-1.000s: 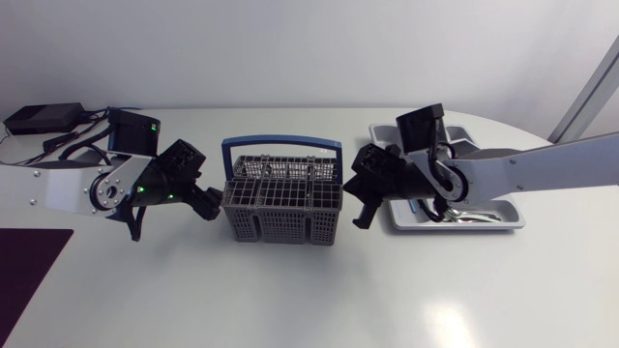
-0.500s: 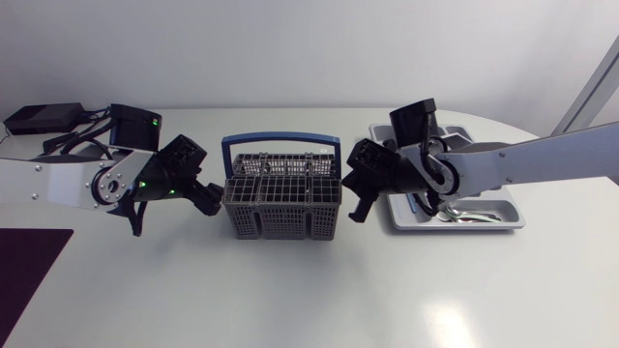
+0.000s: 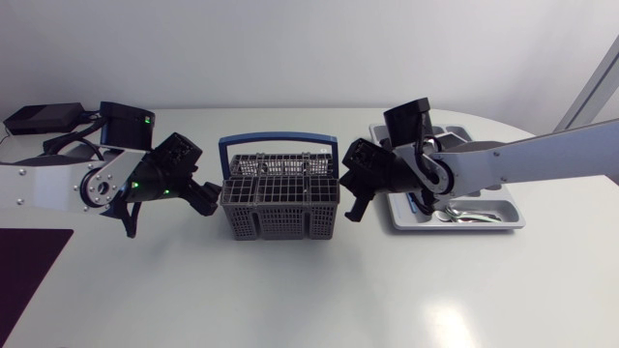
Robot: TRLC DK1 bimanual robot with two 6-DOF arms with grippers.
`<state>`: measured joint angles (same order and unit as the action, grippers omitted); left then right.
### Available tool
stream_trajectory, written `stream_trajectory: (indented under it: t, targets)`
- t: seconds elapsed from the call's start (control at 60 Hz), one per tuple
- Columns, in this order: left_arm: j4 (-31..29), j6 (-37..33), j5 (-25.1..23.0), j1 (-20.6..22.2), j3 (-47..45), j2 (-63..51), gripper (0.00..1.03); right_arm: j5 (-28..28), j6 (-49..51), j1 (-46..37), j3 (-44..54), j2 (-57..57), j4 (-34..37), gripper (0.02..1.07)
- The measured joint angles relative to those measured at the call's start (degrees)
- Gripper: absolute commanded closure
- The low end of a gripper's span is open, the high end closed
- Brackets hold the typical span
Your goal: Unload the cutlery basket into the drawer organizer.
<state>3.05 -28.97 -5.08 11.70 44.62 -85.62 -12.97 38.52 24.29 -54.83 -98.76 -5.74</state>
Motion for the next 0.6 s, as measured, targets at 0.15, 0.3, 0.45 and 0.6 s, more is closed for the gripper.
stream_trajectory:
  t: [0.15, 0.3, 0.45, 0.6]
  targets:
    - [-0.02, 0.0, -0.04, 0.0, 0.0, 0.09, 0.08, 0.98, 0.0, 0.04, 0.02, 0.02, -0.04, 0.9]
    - [-0.02, -0.02, -0.24, -0.39, 0.0, 0.15, 0.06, 2.4, 0.02, 0.04, 0.87, 0.98, -0.5, 0.28]
    - [0.48, -0.02, -1.9, -2.27, 0.0, 1.68, 0.05, 4.09, 0.09, 0.55, 5.05, 5.2, -2.25, 0.06]
    - [0.7, 0.0, -3.39, -4.02, 0.0, 2.97, 0.05, 4.26, 0.28, 0.35, 7.98, 9.53, -2.54, 0.06]
